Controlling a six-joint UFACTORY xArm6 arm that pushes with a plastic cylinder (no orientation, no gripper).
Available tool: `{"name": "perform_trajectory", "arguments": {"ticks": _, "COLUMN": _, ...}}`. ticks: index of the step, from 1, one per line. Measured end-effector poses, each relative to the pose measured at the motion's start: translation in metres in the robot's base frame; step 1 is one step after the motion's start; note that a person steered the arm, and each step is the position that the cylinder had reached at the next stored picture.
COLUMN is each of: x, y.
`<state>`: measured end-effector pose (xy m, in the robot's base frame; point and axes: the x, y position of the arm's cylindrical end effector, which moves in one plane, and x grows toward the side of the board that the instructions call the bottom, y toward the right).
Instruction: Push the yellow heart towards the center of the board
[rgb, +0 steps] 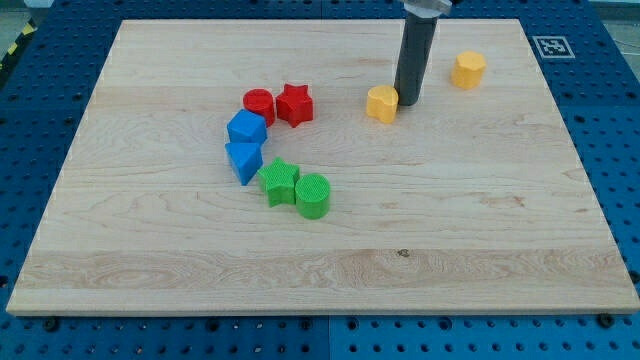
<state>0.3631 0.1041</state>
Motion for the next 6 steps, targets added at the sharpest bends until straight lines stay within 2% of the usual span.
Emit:
{"name": "perform_trajectory", "arguments": {"ticks": 2, "x": 0.013, "y": -0.017}}
{"name": "perform_trajectory", "arguments": {"ticks": 3, "x": 0.017, "y": 0.014}}
{"name": "perform_trajectory", "arguments": {"ticks": 4, "x": 0.039, "y": 0.014}}
{"name": "perform_trajectory", "arguments": {"ticks": 6, "x": 0.053, "y": -0.023}}
